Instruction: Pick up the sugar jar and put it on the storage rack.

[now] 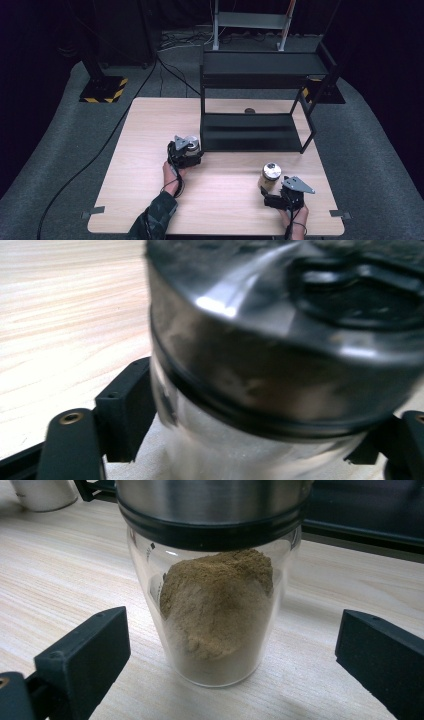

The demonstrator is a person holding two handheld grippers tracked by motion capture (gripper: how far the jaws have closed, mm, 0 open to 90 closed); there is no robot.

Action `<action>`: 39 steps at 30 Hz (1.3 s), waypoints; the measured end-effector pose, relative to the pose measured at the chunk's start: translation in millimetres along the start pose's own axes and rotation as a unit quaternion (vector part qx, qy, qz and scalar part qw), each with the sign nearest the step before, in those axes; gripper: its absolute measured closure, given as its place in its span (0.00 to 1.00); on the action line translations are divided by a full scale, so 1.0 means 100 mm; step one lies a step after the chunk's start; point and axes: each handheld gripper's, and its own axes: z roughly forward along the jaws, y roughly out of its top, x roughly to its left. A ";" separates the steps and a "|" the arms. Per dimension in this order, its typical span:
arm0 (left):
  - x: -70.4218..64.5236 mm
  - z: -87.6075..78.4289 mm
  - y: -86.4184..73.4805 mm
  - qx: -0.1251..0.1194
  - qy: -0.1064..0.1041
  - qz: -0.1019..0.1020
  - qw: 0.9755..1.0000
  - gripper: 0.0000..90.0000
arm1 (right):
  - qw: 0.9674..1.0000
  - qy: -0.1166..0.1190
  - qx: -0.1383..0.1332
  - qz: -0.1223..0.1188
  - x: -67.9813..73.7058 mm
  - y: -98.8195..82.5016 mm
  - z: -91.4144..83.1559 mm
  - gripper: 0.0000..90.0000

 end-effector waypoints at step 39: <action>-0.05 -0.31 -0.01 -0.016 -0.012 0.029 0.999 0.33 | 1.000 0.000 0.000 0.000 0.00 0.00 0.00 0.00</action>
